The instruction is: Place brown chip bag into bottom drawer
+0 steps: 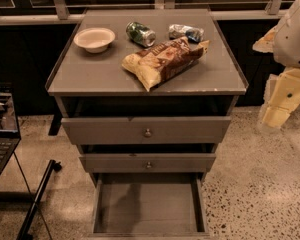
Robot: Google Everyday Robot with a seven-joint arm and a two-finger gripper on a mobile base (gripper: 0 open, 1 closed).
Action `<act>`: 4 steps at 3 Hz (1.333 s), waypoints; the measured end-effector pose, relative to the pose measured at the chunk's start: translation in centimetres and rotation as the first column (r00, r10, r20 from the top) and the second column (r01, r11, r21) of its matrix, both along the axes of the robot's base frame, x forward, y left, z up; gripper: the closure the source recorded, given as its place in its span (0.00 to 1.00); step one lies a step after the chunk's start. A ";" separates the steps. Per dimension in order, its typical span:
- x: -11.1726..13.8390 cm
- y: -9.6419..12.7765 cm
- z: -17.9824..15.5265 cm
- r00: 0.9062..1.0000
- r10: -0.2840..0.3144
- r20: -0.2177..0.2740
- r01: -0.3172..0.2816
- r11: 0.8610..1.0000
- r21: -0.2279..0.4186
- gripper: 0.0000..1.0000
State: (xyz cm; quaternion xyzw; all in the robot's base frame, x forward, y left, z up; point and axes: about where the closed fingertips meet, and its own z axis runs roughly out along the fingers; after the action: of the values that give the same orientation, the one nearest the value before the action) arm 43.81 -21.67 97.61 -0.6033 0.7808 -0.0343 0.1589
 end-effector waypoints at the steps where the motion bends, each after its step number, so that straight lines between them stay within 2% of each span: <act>1: 0.0 0.0 0.0 1.000 0.000 0.000 0.000 1.000 0.000 0.00; 2: 0.4 -0.5 0.3 0.999 0.032 0.022 -0.032 0.999 -0.005 0.00; 3: 3.1 -2.4 0.9 0.996 0.047 0.081 -0.047 0.999 -0.006 0.00; 4: 6.9 -4.5 1.3 0.989 -0.027 0.146 0.023 0.999 0.029 0.00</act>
Offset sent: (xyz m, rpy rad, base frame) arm 0.0101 -0.0152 0.0027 -0.0132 -0.0334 0.0857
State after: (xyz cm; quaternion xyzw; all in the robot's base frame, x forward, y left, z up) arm 50.67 -26.13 98.90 -0.5869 0.7750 -0.0698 0.2237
